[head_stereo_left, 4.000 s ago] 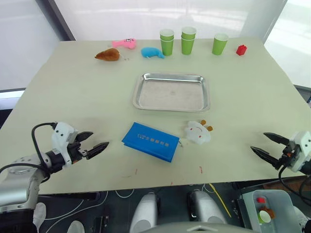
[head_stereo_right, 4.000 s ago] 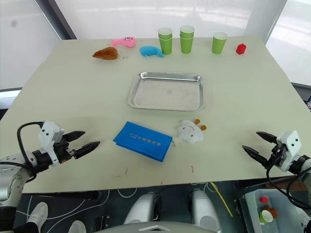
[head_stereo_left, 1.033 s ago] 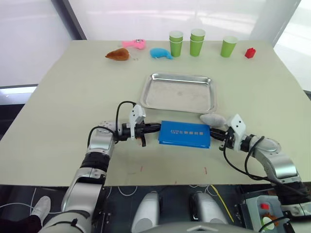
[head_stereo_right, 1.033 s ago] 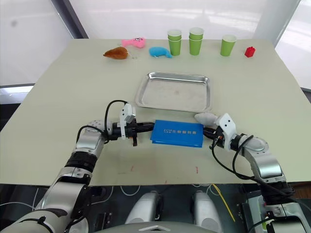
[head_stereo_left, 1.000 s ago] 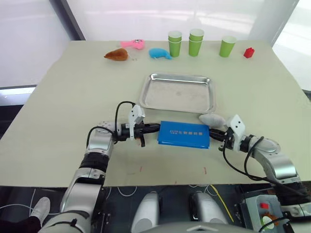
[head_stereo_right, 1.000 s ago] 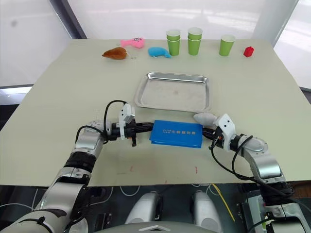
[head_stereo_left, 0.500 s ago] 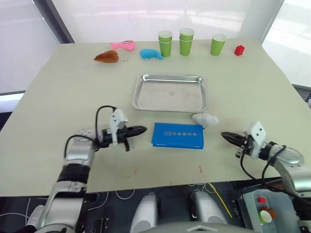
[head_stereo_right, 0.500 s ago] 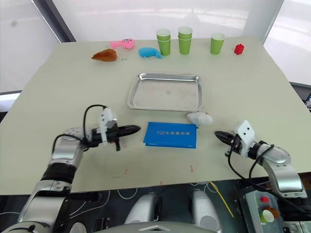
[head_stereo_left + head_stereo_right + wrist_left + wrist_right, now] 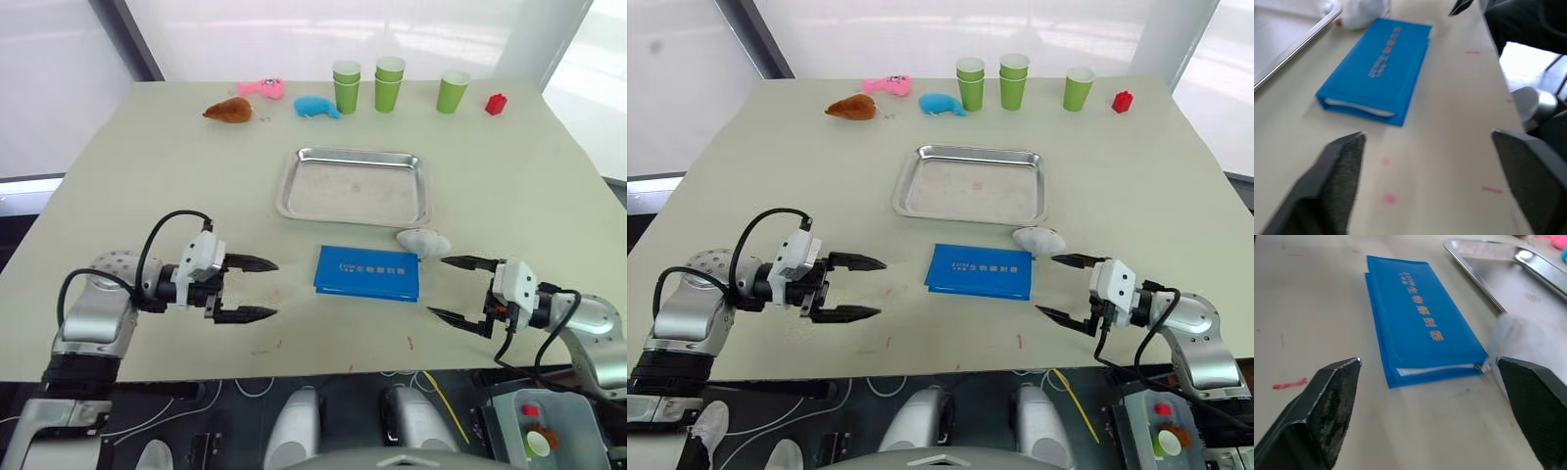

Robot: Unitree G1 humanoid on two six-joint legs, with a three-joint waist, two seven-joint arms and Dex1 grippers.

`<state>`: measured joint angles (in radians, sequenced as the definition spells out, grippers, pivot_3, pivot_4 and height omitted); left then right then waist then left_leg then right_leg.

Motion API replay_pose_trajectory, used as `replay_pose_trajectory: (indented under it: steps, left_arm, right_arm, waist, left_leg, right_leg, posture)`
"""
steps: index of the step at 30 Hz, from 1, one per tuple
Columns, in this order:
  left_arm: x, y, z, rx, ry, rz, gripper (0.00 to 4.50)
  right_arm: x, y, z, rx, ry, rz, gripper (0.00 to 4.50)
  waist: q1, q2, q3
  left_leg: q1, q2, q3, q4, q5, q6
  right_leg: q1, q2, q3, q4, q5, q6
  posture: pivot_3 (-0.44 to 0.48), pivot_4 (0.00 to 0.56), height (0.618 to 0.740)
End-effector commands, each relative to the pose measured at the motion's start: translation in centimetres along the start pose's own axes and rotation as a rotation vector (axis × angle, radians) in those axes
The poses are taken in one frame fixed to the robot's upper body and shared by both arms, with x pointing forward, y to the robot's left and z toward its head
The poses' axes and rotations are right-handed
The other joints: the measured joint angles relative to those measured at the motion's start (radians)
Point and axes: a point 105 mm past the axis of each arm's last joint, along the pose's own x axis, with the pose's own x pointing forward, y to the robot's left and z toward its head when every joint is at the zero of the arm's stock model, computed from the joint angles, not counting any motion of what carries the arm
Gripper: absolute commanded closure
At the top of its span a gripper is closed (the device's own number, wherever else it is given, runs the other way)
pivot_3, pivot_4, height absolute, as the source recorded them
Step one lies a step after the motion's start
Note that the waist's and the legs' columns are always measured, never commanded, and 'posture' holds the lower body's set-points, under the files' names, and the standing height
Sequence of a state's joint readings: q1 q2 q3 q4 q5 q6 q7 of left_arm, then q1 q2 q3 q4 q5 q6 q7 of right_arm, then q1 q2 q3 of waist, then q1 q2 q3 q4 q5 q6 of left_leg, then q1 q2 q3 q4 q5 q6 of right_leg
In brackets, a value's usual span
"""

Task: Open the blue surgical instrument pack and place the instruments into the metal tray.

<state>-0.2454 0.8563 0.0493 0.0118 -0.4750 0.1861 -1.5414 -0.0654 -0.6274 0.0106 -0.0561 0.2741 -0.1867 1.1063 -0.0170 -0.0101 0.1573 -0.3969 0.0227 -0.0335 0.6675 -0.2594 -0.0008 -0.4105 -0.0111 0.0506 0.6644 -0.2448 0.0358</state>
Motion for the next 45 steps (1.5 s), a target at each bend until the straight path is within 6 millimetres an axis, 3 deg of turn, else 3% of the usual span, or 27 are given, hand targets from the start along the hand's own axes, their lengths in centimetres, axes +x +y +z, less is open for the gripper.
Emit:
replay_pose_trajectory:
  steps: [1,13,16,18,21,22,23,24,30,34,41,45]
  left_arm:
    - [-0.6,-1.0,2.5,0.050,-0.040,-0.080,0.03]
    - [-0.9,-1.7,4.8,0.066,-0.062,-0.150,0.03]
    - [-0.9,-1.6,4.8,0.081,-0.052,-0.153,0.00]
    - [-0.9,-1.6,4.8,0.081,-0.053,-0.153,0.00]
    - [-0.9,-1.6,4.8,0.083,-0.059,-0.152,0.00]
    - [-0.9,-1.6,4.8,0.085,-0.062,-0.151,0.00]
    - [-0.8,-1.6,4.8,0.087,-0.065,-0.150,0.00]
    - [-0.8,-1.6,4.8,0.089,-0.067,-0.149,0.00]
    - [-0.8,-1.3,4.8,0.102,-0.077,-0.126,0.00]
    - [-0.8,-1.3,4.7,0.089,-0.075,-0.127,0.00]
    - [-0.8,-1.3,4.4,0.084,-0.074,-0.115,0.00]
    - [-0.7,-1.2,4.0,0.068,-0.061,-0.111,0.00]
  right_arm:
    - [1.3,0.2,0.7,-0.098,-0.024,0.023,0.00]
    - [4.3,-0.8,-0.5,-0.347,-0.024,0.076,0.00]
    - [4.5,-1.6,-0.7,-0.385,-0.036,0.052,0.75]
    - [4.5,-1.7,-0.8,-0.403,-0.044,0.057,1.91]
    - [4.4,-1.6,-1.0,-0.419,-0.051,0.074,3.15]
    - [4.4,-1.5,-1.0,-0.419,-0.053,0.082,3.83]
    - [4.4,-1.5,-1.1,-0.420,-0.056,0.088,4.00]
    - [4.3,-1.4,-1.1,-0.418,-0.057,0.096,4.48]
    - [4.3,-1.0,-1.3,-0.380,-0.063,0.143,4.48]
    - [3.8,-0.5,-0.1,-0.330,-0.104,0.215,4.48]
    - [1.9,0.1,1.9,-0.110,-0.058,0.335,4.48]
    - [1.7,-0.5,3.1,0.043,-0.045,0.341,4.48]
  waist:
    - [0.000,0.000,0.000]
    - [0.000,-0.001,0.003]
    - [-0.001,-0.001,0.003]
    - [-0.001,-0.001,0.003]
    - [-0.002,-0.001,0.003]
    - [-0.002,-0.001,0.003]
    - [-0.002,-0.001,0.003]
    - [-0.002,-0.001,0.003]
    - [-0.001,-0.001,0.003]
    - [-0.001,-0.001,0.003]
    - [0.002,0.000,0.004]
    - [0.002,0.000,0.004]
  left_leg:
    - [0.000,0.000,0.000,0.000,0.000,0.000]
    - [0.000,0.000,0.000,0.000,0.000,0.000]
    - [0.000,0.000,0.001,0.000,0.000,0.000]
    - [0.000,0.000,0.001,0.000,0.000,0.000]
    - [0.000,0.000,0.001,0.000,0.000,0.000]
    - [0.000,0.000,0.001,0.000,0.000,0.000]
    - [0.000,0.000,0.001,0.000,0.000,0.000]
    - [0.000,0.000,0.001,0.000,0.000,0.000]
    - [0.000,0.000,0.001,0.001,0.000,0.000]
    - [0.000,0.000,0.001,0.001,0.000,0.000]
    - [0.000,0.000,0.000,0.001,0.000,0.000]
    - [0.000,0.000,0.000,0.001,0.000,0.000]
  right_leg:
    - [0.000,0.000,0.000,0.000,0.000,0.000]
    - [0.000,0.000,0.000,0.000,0.000,0.000]
    - [0.000,0.000,0.001,0.000,0.000,0.000]
    - [0.000,0.000,0.001,0.000,0.000,0.000]
    - [0.000,0.000,0.001,0.000,0.000,0.000]
    - [0.000,0.000,0.001,0.000,0.000,0.000]
    - [0.000,0.000,0.001,0.000,0.000,0.000]
    - [0.000,0.000,0.001,0.000,0.000,0.000]
    - [0.000,0.000,0.001,0.000,0.000,0.000]
    - [0.000,0.000,0.001,0.000,0.000,0.000]
    - [0.000,0.000,0.001,0.000,0.000,0.000]
    - [0.000,0.000,0.000,0.000,0.000,0.000]
  posture:
    - [0.000,0.150,0.740]
    - [0.000,0.150,0.740]
    - [0.000,0.150,0.740]
    - [0.000,0.150,0.740]
    - [0.000,0.150,0.740]
    - [0.000,0.150,0.740]
    - [0.000,0.150,0.740]
    - [0.000,0.150,0.740]
    - [0.000,0.150,0.740]
    - [0.000,0.150,0.740]
    - [0.000,0.150,0.740]
    - [0.000,0.150,0.740]
